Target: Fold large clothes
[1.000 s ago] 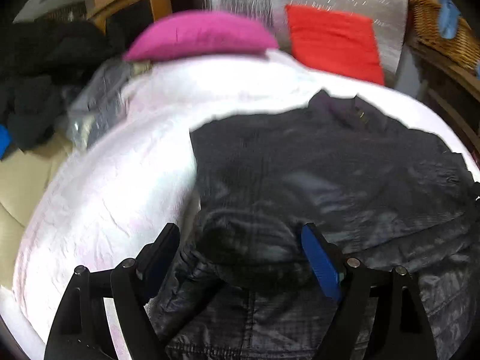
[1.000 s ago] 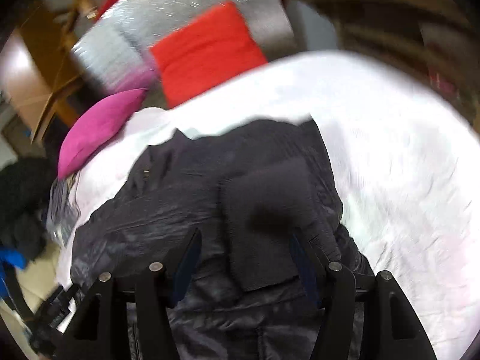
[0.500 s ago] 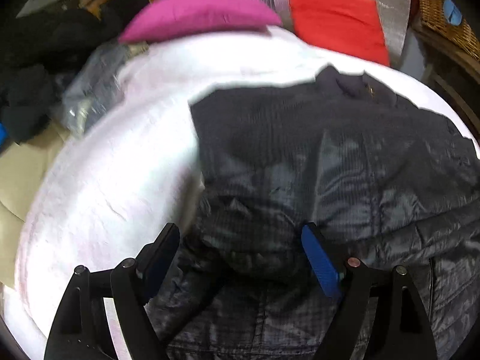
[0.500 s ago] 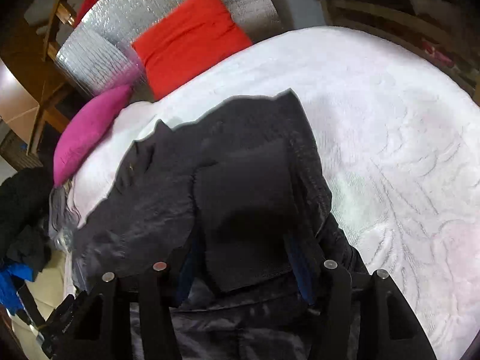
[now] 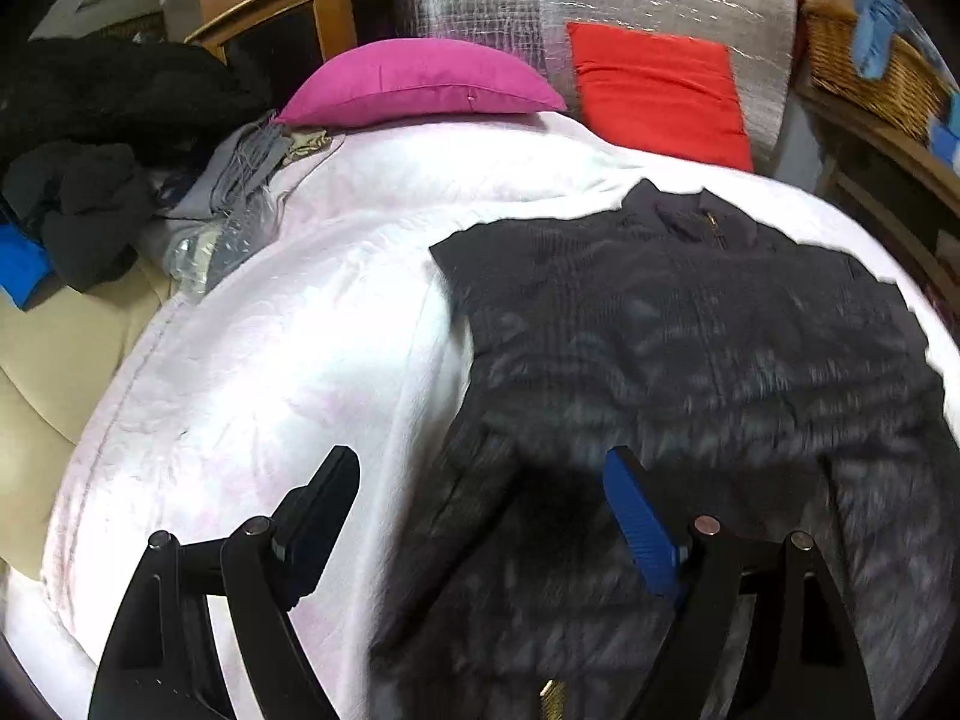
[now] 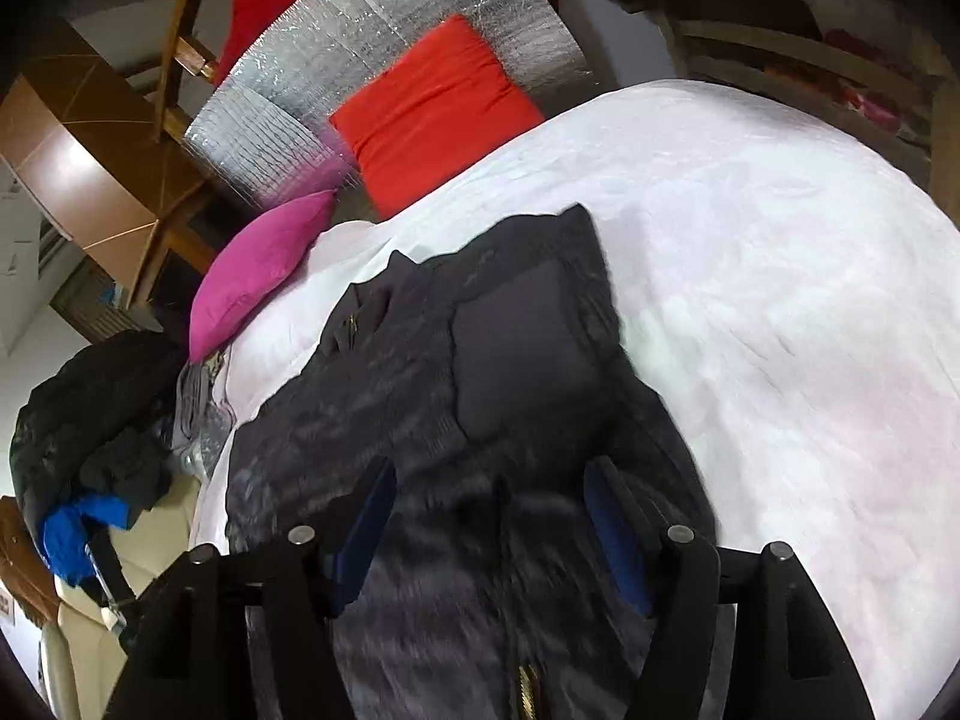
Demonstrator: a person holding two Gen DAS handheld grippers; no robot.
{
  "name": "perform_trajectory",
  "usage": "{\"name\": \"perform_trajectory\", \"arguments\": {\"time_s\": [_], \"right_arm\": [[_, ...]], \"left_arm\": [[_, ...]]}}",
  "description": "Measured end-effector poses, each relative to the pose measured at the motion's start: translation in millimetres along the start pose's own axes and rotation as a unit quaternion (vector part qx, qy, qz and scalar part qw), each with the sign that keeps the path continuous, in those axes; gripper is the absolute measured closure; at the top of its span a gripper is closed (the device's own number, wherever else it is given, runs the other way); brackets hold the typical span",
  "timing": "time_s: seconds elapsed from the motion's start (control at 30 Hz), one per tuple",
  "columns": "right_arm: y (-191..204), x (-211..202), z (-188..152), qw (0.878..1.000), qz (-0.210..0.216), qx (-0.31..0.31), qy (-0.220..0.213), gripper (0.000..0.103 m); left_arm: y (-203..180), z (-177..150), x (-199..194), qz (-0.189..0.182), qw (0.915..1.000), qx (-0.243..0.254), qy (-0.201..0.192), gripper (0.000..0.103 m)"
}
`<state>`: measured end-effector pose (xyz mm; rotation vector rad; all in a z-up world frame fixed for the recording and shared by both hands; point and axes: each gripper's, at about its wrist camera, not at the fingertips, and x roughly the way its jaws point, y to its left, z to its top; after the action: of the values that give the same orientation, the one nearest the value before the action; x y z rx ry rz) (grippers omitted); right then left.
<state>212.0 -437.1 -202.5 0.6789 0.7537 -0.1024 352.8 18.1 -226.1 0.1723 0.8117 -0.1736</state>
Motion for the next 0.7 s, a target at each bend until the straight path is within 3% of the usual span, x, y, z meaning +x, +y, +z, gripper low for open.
{"name": "perform_trajectory", "arguments": {"time_s": [0.23, 0.4, 0.53, 0.7], "right_arm": [[-32, -40, -46, 1.0, -0.005, 0.015, -0.001, 0.034], [-55, -68, -83, 0.999, -0.014, 0.033, 0.01, 0.034], [-59, -82, -108, 0.999, -0.015, 0.036, 0.022, 0.034], [-50, -94, -137, 0.998, -0.024, 0.013, 0.053, 0.032]], "left_arm": [[20, -45, -34, 0.012, 0.9996, 0.018, -0.019, 0.019], [39, -87, -53, 0.011, 0.9998, -0.009, -0.014, 0.019], [45, -119, -66, 0.004, 0.9994, -0.033, -0.002, 0.019], [33, -153, -88, -0.01, 0.9998, -0.018, 0.002, 0.019]]}}
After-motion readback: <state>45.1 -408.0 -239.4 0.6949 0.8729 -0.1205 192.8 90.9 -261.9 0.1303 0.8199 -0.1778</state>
